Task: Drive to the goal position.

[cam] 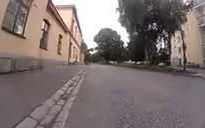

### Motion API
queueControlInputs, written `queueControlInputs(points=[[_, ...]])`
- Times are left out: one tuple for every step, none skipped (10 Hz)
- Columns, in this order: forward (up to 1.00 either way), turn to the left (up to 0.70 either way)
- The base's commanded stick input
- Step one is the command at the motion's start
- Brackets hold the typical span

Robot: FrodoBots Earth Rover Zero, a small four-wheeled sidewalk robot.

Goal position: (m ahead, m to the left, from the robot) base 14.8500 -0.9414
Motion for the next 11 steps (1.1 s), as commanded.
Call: queueControlInputs(points=[[0.7, 0.0], [0.7, 0.0], [0.7, 0.0], [0.7, 0.0], [0.7, 0.0], [0.7, 0.0], [0.7, 0.0], [0.7, 0.0], [0.7, 0.0], [0.7, 0.0], [0.7, 0.0]])
